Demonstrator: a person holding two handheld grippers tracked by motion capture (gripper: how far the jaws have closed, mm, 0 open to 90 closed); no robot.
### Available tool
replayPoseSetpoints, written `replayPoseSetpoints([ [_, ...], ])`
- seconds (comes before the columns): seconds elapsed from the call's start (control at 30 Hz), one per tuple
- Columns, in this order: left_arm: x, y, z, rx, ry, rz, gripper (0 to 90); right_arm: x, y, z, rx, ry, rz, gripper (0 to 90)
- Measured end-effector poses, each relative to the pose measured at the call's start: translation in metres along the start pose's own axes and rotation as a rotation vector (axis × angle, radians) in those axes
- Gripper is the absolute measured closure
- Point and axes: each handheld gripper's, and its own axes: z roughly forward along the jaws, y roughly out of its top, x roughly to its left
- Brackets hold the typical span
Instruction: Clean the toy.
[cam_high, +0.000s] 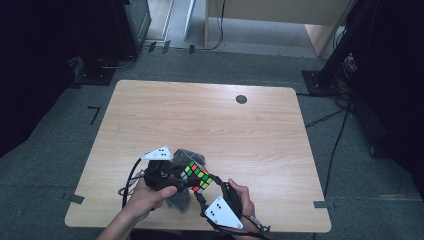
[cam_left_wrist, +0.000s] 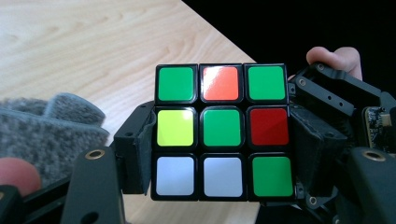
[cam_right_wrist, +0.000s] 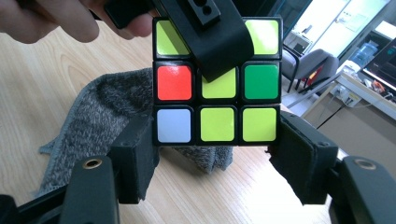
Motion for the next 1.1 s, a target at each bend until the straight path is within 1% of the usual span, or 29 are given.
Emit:
replayPoseSetpoints([
  [0.07,-0.0004,0.0002,-0.0008,0.000,0.006,0.011,34.7,0.0002,0.0010,0.0015,0.006,0.000,0.029,34.3],
  [0.17,-0.0011,-0.0005,0.0005,0.012,-0.003,0.023,34.7,0.0001,0.0013,0.0030,0.016,0.008,0.037,31.4],
  [0.2,-0.0025,-0.0008,0.0016,0.013,-0.001,0.030,34.7,0.0000,0.0016,0.0038,0.022,0.013,0.041,30.9],
  [0.23,-0.0033,-0.0007,0.0022,0.017,0.001,0.038,34.7,0.0001,0.0019,0.0045,0.028,0.018,0.047,31.5],
  [0.3,-0.0050,-0.0005,0.0029,0.019,0.001,0.047,34.7,0.0003,0.0021,0.0046,0.028,0.018,0.045,32.8],
  [0.37,-0.0052,0.0003,0.0024,0.026,-0.008,0.050,34.7,0.0012,0.0023,0.0035,0.026,0.011,0.034,33.7],
  [0.4,-0.0045,0.0006,0.0017,0.031,-0.018,0.052,34.7,0.0019,0.0024,0.0025,0.022,0.008,0.019,34.2],
  [0.47,-0.0031,0.0012,0.0009,0.037,-0.038,0.043,34.4,0.0025,0.0026,0.0002,0.011,0.005,-0.004,34.7],
  [0.53,-0.0022,0.0024,0.0006,0.048,-0.046,0.036,33.6,0.0021,0.0032,-0.0014,0.003,0.009,-0.016,34.9],
  [0.63,-0.0012,0.0037,0.0010,0.061,-0.034,0.028,24.9,0.0030,0.0043,-0.0028,-0.009,0.009,-0.029,35.0],
  [0.7,-0.0005,0.0034,0.0014,0.069,-0.036,0.026,23.3,0.0044,0.0047,-0.0028,-0.010,0.003,-0.033,34.9],
  [0.77,-0.0015,0.0029,0.0031,0.081,-0.018,0.036,19.4,0.0049,0.0048,-0.0026,-0.010,0.001,-0.033,35.0],
  [0.83,-0.0026,0.0029,0.0042,0.087,-0.001,0.038,17.4,0.0051,0.0048,-0.0025,-0.010,0.002,-0.034,34.9],
  [0.93,-0.0034,0.0027,0.0048,0.094,-0.031,0.041,18.6,0.0054,0.0046,-0.0022,-0.009,0.003,-0.034,34.9],
  [1.03,-0.0047,0.0021,0.0067,0.105,-0.042,0.047,26.8,0.0059,0.0043,-0.0018,-0.007,0.006,-0.033,34.9],
  [1.07,-0.0051,0.0019,0.0070,0.103,-0.031,0.048,31.1,0.0065,0.0043,-0.0015,-0.006,0.007,-0.033,34.9],
  [1.1,-0.0044,0.0018,0.0069,0.102,-0.032,0.045,33.1,0.0068,0.0043,-0.0014,-0.006,0.006,-0.036,34.9],
])
